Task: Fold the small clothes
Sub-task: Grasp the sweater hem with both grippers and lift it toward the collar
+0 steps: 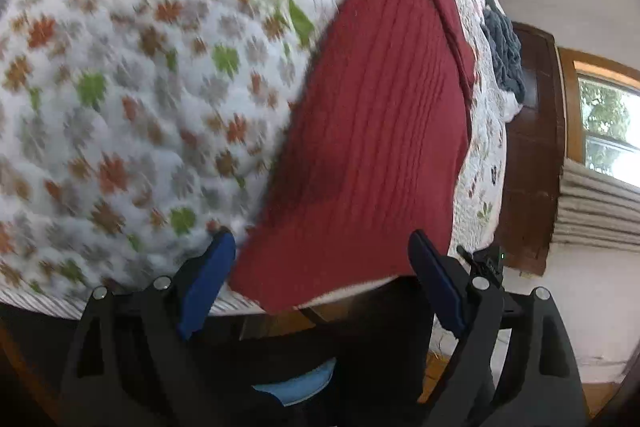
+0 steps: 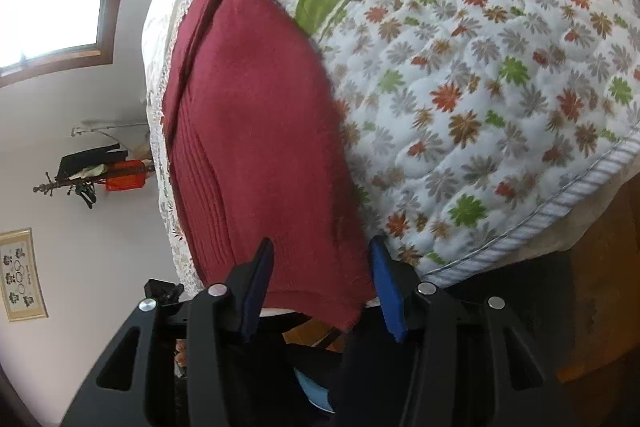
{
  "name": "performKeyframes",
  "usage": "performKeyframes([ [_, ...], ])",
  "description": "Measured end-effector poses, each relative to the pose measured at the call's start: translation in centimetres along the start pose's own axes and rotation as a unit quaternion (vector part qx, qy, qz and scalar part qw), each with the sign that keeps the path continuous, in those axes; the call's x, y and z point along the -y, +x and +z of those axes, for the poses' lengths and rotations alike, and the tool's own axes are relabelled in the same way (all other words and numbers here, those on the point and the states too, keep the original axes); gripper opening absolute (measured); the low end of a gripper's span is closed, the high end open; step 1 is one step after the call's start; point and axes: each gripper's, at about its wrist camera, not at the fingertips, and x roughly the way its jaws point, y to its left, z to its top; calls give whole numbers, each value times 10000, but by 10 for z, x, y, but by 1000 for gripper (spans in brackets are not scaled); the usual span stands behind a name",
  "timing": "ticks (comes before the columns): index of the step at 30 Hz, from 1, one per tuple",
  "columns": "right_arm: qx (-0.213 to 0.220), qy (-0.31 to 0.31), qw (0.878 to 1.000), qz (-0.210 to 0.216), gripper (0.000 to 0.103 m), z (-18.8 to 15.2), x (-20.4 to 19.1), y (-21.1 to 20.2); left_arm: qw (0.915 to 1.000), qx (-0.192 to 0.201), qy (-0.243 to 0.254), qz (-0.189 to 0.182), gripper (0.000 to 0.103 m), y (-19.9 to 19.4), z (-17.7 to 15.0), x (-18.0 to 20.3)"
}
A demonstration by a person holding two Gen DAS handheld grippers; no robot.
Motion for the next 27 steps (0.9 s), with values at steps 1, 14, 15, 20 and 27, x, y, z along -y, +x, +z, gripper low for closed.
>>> performKeyframes([
  [1, -23, -14, 10000, 16, 51, -2, -4, 2, 10000, -63, 25, 29, 87, 4, -1, 1],
  [14, -145, 17, 9998, -111, 50, -13, -22, 31, 9998, -123, -35, 125, 35, 11, -13, -9],
  [15, -138, 21, 9998, -129, 48, -13, -20, 30, 9999, -121, -59, 107, 25, 12, -14, -10],
  [20, -124, 74, 9998, -136, 17, -13, -15, 29, 9998, -14, -187, -58, 9, 8, -18, -10],
  [27, 59, 7, 9999, 150, 6, -16, -15, 16, 9983, 259, -186, -478, 7, -11, -28, 2],
])
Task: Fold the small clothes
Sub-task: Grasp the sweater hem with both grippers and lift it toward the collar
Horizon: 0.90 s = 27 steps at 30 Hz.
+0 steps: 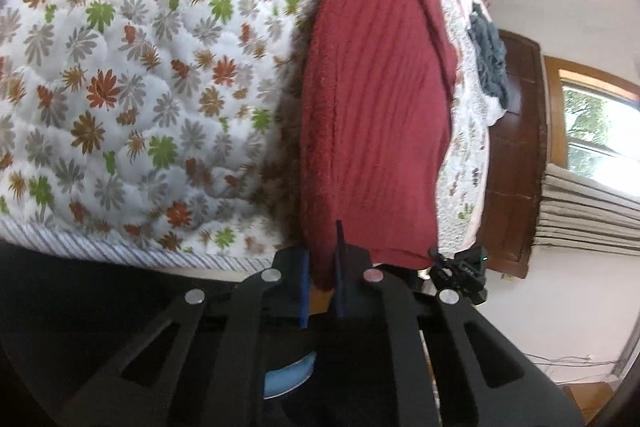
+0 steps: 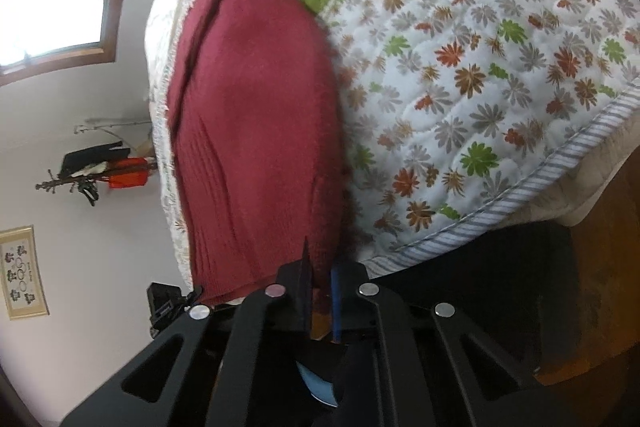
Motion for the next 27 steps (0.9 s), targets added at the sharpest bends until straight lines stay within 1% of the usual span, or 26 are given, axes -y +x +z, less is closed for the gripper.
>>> performKeyframes([
  [5, 144, 18, 9987, 491, 6, 0, -7, -14, 9988, 293, -43, -378, 5, -19, -7, 12],
  [9, 222, -21, 9963, 832, 6, 4, -24, -24, 9973, 456, -85, -566, 4, -32, -6, 22],
  [16, 367, -126, 9920, 1198, 6, 25, -61, -40, 9932, 661, -7, -954, 4, -49, 6, 52],
  [21, 485, -228, 9900, 1303, 6, 55, -91, -47, 9880, 825, -38, -1308, 4, -59, 27, 73],
  [23, 514, -249, 9897, 1310, 6, 67, -100, -48, 9866, 880, -59, -1373, 4, -57, 38, 86],
  [27, 552, -280, 9899, 1278, 6, 102, -117, -46, 9846, 977, -132, -1443, 4, -53, 70, 101],
])
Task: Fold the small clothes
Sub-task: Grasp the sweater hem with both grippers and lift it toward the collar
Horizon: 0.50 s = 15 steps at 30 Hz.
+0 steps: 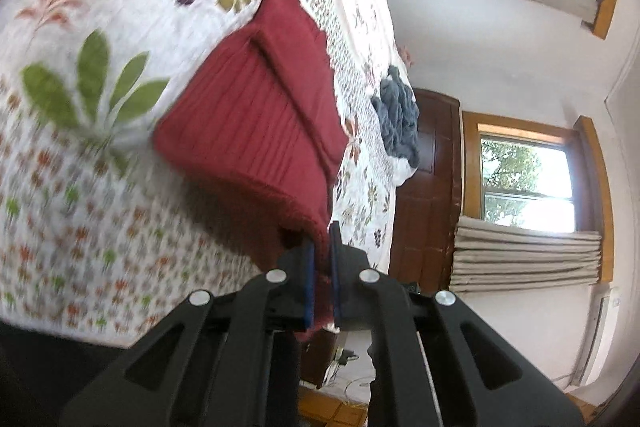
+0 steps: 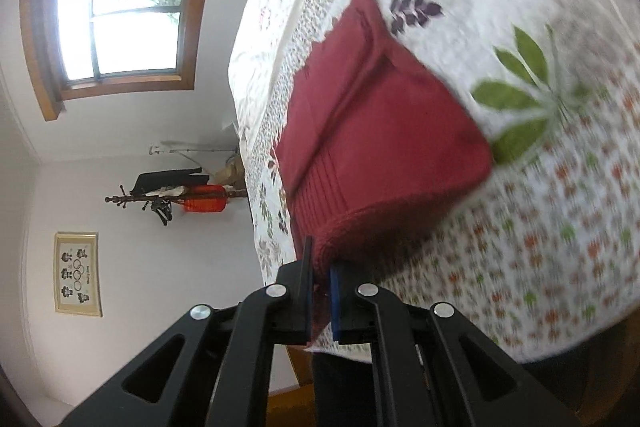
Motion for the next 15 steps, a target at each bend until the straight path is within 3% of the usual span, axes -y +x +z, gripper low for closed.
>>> performKeyframes([
  [10, -62, 380, 9988, -290, 6, 89, 11, 50, 9979, 260, -585, 134, 4, 46, 89, -11],
  [15, -270, 549, 9960, -658, 6, 126, 32, 92, 9944, 243, -849, 587, 5, 80, 131, -32],
])
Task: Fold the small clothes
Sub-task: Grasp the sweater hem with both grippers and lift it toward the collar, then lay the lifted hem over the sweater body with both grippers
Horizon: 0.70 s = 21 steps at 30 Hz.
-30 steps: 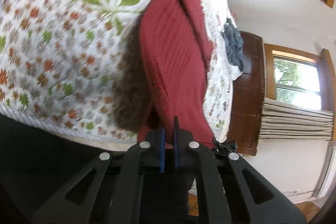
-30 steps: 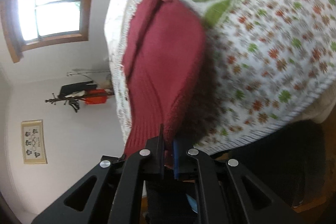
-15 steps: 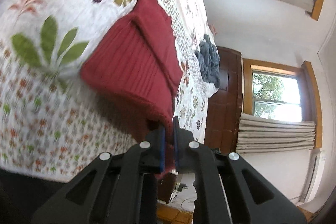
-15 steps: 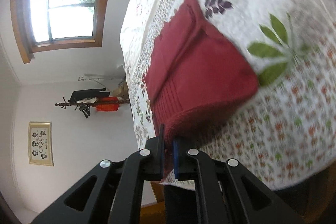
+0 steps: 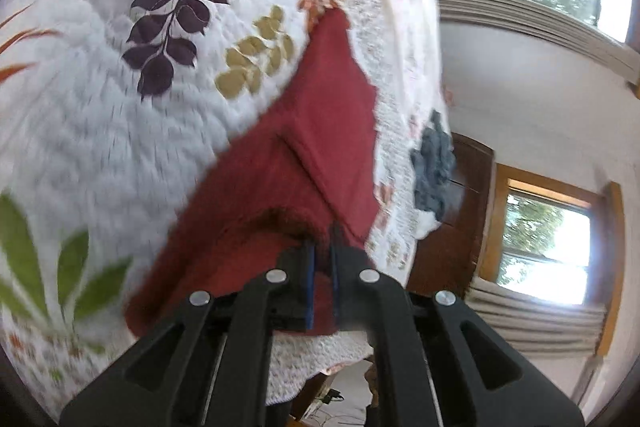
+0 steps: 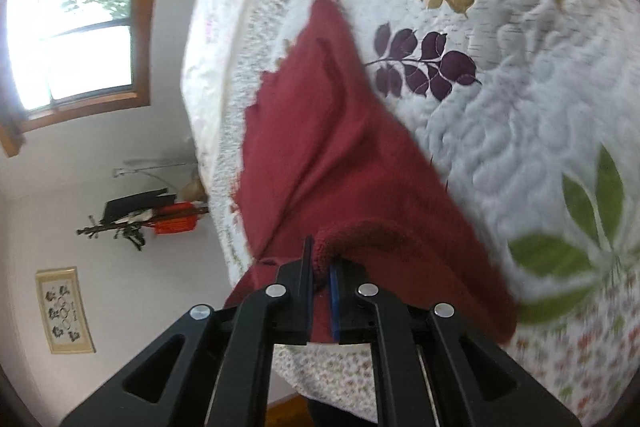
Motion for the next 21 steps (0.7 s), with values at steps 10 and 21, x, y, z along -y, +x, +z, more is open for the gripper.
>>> performKeyframes([
  [10, 273, -508, 9982, -153, 25, 30, -11, -10, 9928, 255, 1113, 372, 63, -10, 17, 38],
  [21, 168, -2112, 9636, -1633, 47, 9, -28, 25, 9614, -355, 2008, 1846, 72, 30, 11, 22],
])
